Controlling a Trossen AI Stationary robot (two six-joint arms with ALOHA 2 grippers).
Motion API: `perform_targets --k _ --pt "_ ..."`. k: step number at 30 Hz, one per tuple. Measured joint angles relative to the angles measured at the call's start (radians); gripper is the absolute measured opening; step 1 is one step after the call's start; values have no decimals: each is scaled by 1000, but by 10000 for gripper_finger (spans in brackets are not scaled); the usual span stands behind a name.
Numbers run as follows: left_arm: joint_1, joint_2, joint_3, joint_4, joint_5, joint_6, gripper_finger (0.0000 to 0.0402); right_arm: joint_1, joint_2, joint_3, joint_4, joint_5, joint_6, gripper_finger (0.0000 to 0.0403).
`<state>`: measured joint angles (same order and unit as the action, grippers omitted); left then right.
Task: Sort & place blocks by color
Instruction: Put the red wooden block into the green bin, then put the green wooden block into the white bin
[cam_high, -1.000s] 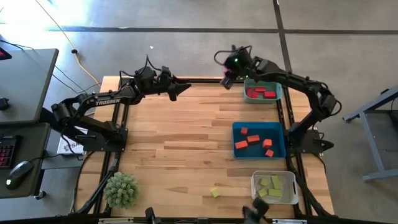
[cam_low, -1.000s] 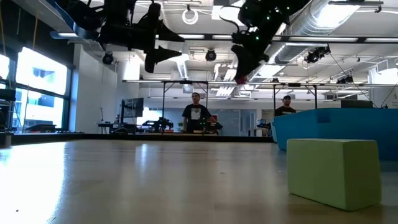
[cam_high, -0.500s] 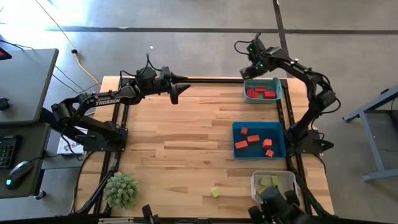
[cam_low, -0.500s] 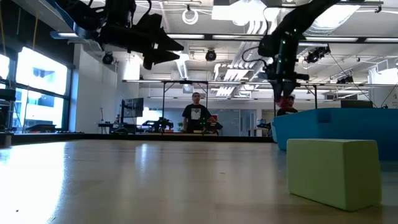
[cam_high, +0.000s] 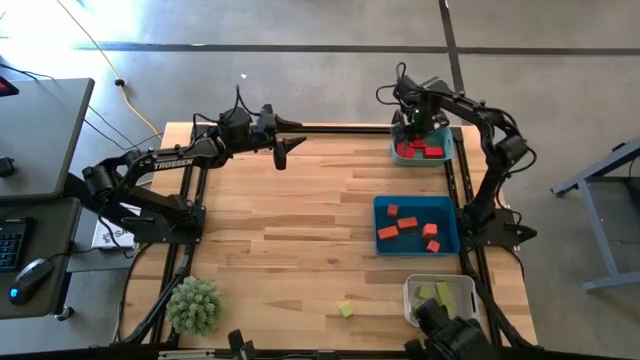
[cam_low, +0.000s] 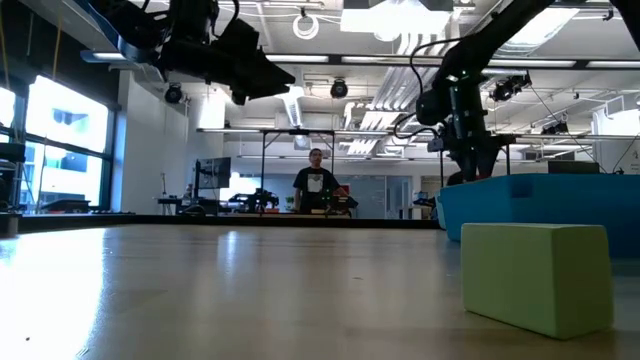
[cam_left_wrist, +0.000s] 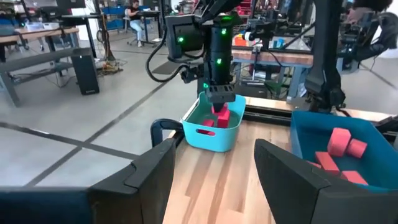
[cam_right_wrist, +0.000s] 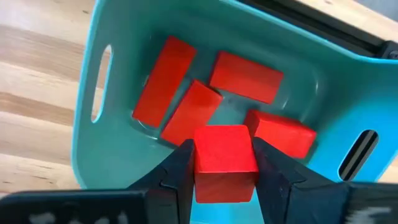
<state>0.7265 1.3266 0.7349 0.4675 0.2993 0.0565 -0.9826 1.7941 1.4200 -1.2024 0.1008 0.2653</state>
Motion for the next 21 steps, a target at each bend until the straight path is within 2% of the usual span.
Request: perform_targets --k 8,16,21 --pt "0 0 0 0 3 40 209 1 12 0 -8 2 2 116" --pt "0 0 0 0 3 44 209 1 13 0 -9 0 52 199" --pt "0 0 0 0 4 44 209 6 9 0 -7 -70 77 210"
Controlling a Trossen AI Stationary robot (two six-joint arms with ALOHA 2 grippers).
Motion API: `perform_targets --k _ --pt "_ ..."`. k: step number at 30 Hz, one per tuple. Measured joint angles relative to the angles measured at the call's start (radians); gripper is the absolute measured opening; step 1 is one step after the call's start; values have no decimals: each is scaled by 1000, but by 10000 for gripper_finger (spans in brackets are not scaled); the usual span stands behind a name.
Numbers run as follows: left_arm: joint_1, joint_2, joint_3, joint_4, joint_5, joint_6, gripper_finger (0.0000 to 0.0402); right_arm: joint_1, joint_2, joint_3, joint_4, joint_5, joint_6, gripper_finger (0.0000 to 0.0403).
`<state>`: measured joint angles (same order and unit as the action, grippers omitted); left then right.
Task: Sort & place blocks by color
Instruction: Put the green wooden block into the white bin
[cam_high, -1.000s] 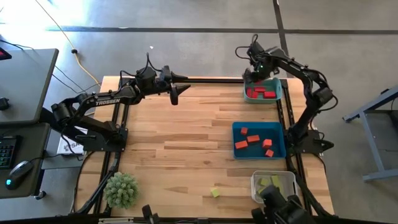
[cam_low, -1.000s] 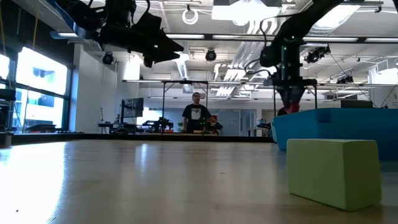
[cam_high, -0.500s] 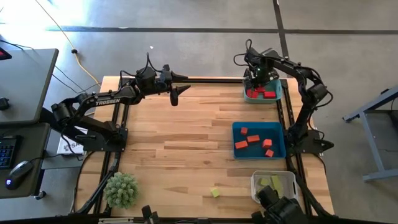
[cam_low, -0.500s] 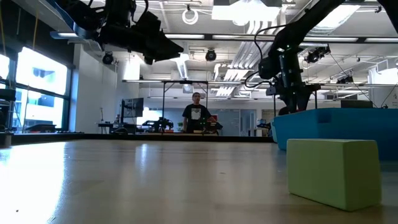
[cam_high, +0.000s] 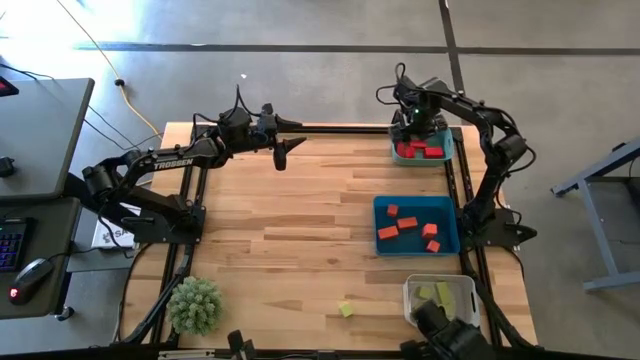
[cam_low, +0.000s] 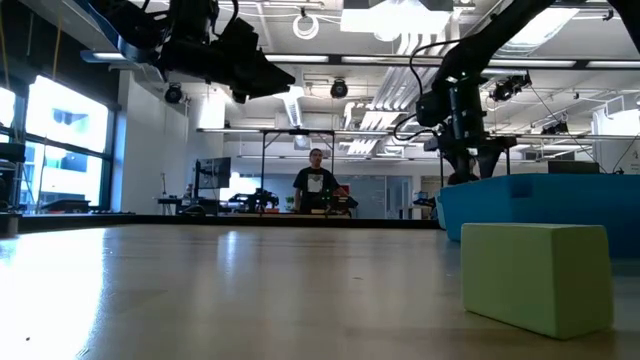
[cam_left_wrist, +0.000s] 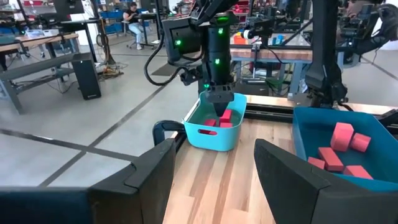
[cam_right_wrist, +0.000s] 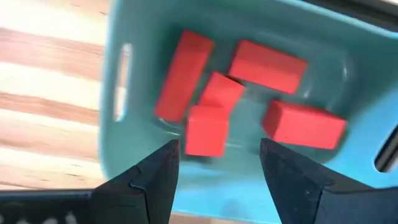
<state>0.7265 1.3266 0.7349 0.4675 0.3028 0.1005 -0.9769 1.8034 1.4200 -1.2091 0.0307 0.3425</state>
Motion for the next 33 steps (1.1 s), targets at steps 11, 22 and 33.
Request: perform_targets --k 11,22,33 --pt "0 0 0 -30 0 -44 209 175 -139 0 70 -26 89 204" --pt "0 0 0 -138 1 -126 209 461 -190 0 173 -113 133 204" --pt "-101 0 -1 -244 -3 -246 209 753 -190 0 220 -163 130 204"
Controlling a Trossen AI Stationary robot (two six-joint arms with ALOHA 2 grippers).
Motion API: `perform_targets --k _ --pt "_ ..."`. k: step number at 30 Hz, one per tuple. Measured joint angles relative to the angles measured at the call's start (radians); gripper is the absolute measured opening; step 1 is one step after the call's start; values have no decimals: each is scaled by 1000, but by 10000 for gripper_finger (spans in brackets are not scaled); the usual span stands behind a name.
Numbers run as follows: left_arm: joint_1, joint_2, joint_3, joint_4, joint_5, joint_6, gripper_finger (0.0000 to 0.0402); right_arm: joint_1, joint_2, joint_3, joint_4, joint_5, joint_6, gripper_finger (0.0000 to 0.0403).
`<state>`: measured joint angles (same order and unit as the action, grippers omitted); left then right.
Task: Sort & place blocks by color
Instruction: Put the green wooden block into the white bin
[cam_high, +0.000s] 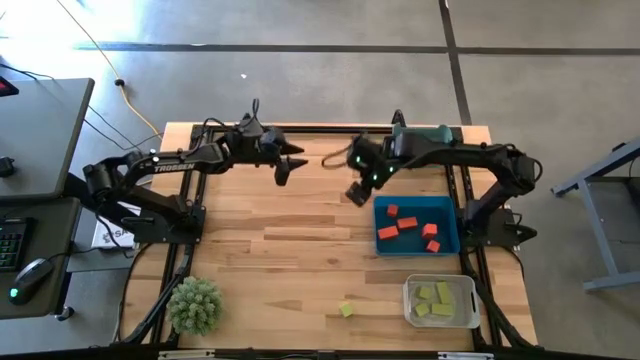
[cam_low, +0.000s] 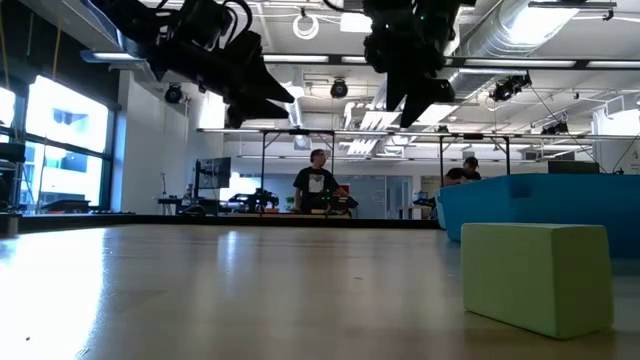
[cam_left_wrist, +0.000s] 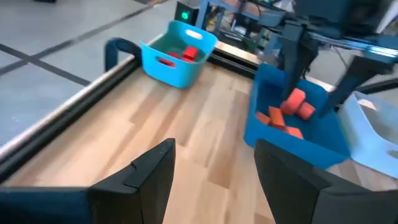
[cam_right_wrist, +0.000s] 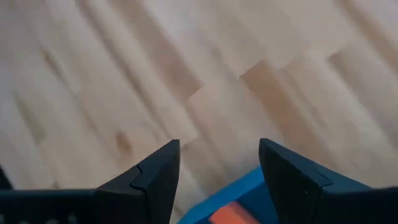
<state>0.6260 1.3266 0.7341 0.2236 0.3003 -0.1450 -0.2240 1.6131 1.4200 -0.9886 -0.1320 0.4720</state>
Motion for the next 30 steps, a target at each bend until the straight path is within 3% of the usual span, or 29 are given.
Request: perform_targets --k 16,30 --pt "-312 0 0 -214 -232 -191 209 339 1 0 0 3 -52 205" --pt "-544 -1 0 -250 -356 -402 209 531 1 0 76 108 -112 205"
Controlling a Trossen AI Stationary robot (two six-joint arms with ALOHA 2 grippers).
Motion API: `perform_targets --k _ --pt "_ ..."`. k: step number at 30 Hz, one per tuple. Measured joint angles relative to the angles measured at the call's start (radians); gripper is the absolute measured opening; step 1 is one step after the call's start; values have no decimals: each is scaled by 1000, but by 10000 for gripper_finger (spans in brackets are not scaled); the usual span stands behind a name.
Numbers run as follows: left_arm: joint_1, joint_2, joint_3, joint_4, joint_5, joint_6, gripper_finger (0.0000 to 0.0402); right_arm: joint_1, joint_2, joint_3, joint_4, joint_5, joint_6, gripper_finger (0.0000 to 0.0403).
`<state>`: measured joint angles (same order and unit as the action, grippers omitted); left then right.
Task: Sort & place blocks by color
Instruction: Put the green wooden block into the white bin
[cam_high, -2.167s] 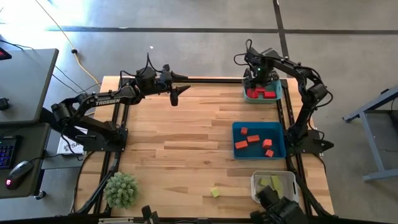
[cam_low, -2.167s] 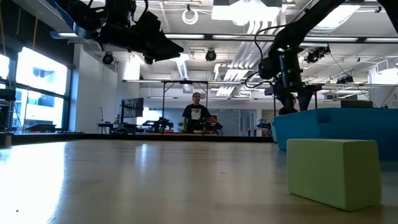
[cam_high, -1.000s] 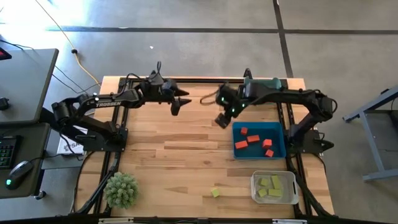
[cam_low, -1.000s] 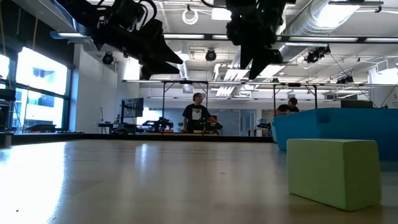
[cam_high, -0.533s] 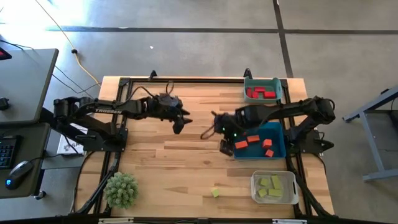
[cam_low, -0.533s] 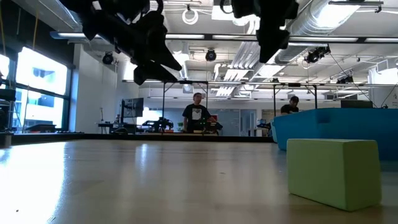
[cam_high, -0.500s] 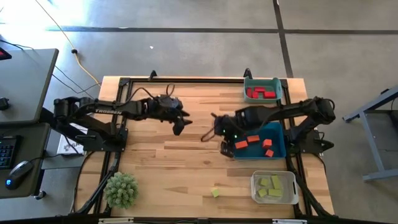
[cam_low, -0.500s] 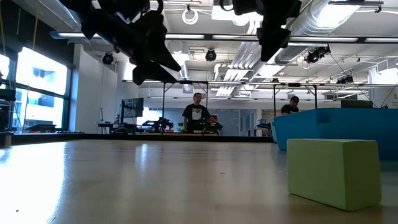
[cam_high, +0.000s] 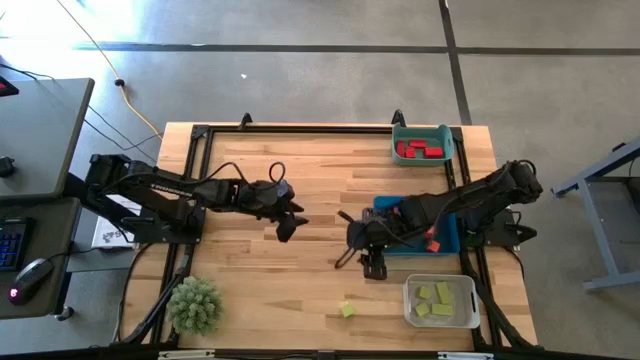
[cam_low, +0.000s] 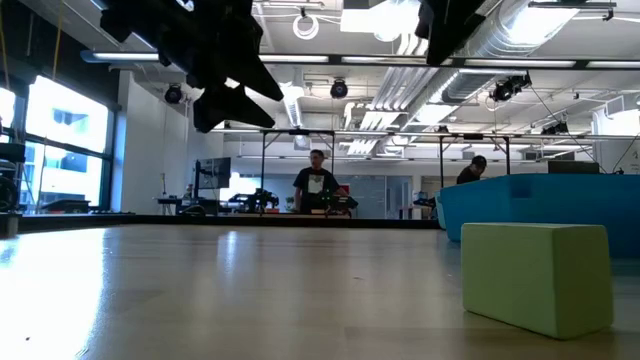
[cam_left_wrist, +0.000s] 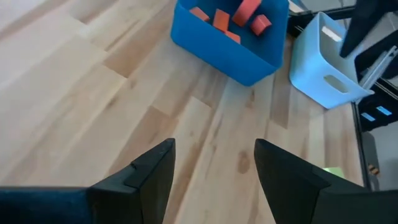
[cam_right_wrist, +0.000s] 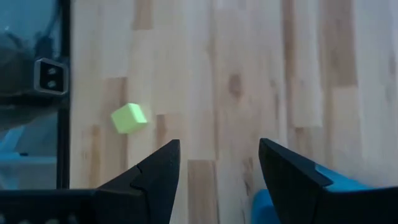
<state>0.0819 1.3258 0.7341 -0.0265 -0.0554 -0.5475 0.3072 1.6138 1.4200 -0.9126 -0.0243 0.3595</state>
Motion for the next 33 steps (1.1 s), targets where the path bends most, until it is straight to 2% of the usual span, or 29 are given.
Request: perform_targets --k 12,33 --pt "-91 0 0 -1 -43 -64 209 162 4 0 225 47 -244 205" --pt "-89 0 0 -112 -43 -70 209 239 202 0 355 34 -289 205"
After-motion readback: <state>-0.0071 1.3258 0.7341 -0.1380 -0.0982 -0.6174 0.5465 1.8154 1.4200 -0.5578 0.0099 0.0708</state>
